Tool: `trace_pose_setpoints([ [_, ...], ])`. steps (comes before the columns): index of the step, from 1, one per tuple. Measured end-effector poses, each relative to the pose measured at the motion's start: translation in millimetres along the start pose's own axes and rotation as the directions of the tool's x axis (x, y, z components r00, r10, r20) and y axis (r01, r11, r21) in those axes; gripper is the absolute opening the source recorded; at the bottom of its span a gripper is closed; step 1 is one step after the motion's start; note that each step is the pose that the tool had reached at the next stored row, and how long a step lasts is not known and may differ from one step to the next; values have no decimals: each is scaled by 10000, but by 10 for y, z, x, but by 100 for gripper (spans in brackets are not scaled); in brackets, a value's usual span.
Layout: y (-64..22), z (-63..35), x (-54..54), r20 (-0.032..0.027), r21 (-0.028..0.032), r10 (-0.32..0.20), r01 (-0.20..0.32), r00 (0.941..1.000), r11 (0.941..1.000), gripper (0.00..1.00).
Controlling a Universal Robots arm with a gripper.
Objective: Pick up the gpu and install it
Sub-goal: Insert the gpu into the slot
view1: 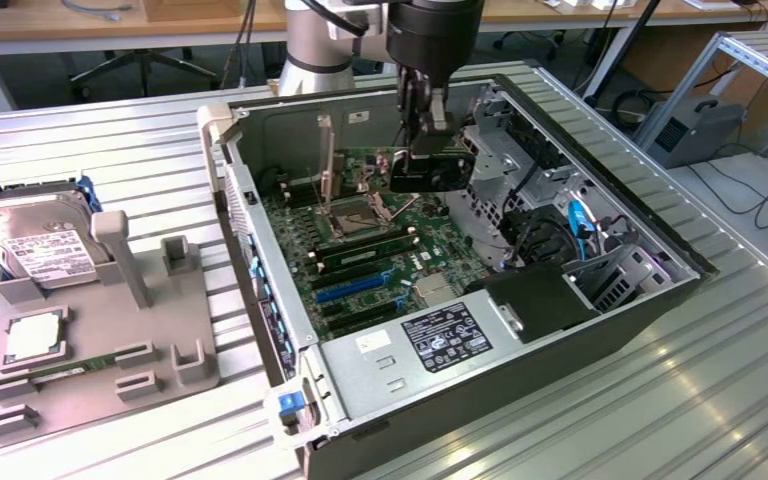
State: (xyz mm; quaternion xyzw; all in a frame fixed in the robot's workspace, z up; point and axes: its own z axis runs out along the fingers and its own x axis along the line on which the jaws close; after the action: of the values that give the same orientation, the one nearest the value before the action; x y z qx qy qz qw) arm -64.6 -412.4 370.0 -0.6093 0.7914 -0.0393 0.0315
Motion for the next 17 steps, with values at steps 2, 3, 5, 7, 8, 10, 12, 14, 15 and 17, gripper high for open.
trace_pose_setpoints([
  [2,0,0,0,6,0,-85,85,10000,10000,27],
  [3,0,0,0,9,0,-124,124,9999,9999,27],
  [5,0,0,0,16,1,-211,211,9998,9998,27],
  [7,0,0,0,23,1,-306,306,9995,9995,27],
  [8,0,0,0,28,2,-358,358,9994,9994,27],
  [10,0,0,0,40,3,-508,508,9987,9987,27],
  [12,0,0,0,47,3,-594,594,9982,9982,27],
  [14,0,0,0,54,4,-700,700,9975,9975,27],
  [15,0,1,0,58,5,-739,739,9972,9973,27],
  [17,0,1,0,64,6,-833,833,9965,9965,27],
])
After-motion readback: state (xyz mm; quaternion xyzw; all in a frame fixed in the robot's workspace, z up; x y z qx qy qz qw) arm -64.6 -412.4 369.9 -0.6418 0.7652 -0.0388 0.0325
